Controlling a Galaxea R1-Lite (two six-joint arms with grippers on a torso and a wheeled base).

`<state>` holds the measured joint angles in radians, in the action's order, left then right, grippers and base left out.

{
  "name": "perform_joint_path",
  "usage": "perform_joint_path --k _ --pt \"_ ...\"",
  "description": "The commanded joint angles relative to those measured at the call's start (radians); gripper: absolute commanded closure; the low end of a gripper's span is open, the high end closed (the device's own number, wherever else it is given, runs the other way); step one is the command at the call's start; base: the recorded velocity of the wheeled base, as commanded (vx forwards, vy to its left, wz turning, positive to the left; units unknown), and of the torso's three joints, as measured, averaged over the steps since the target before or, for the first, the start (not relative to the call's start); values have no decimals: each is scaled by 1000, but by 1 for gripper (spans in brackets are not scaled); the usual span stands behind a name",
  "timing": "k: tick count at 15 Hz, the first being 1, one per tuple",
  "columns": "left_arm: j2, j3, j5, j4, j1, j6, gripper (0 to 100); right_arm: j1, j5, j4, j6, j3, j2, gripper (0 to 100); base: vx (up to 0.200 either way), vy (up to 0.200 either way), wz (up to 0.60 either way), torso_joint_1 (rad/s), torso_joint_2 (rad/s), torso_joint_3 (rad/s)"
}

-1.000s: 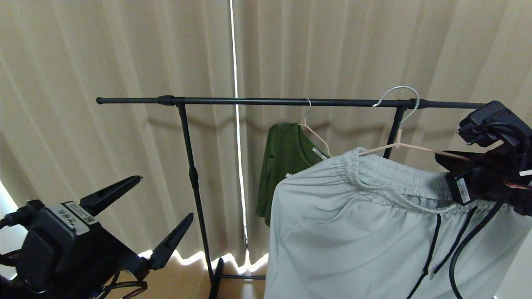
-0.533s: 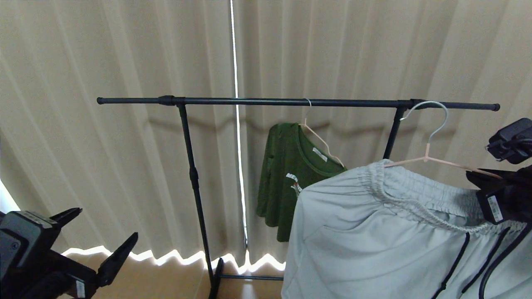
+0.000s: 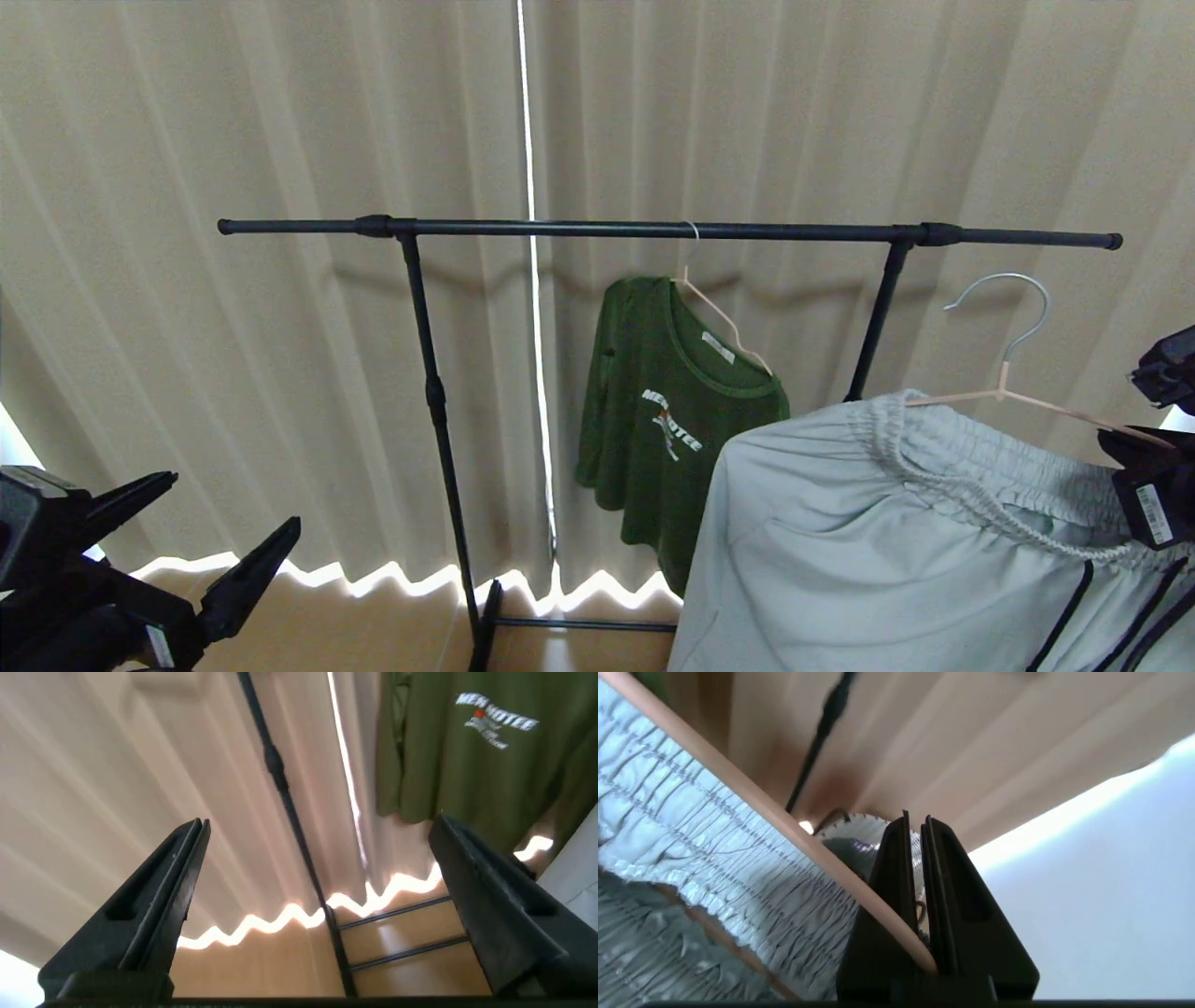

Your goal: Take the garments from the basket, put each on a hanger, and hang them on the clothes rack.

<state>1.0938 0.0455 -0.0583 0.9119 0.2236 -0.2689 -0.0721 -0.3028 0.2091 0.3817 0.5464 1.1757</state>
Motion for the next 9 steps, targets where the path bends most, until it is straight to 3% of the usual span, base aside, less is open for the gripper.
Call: perform_joint_path --k 1,9 --pt "1 2 0 1 0 -1 0 -2 1 1 0 -2 5 100 0 200 0 2 7 2" --pt "-3 -1 2 1 2 -4 0 -9 2 1 -1 4 19 100 0 200 0 0 8 1"
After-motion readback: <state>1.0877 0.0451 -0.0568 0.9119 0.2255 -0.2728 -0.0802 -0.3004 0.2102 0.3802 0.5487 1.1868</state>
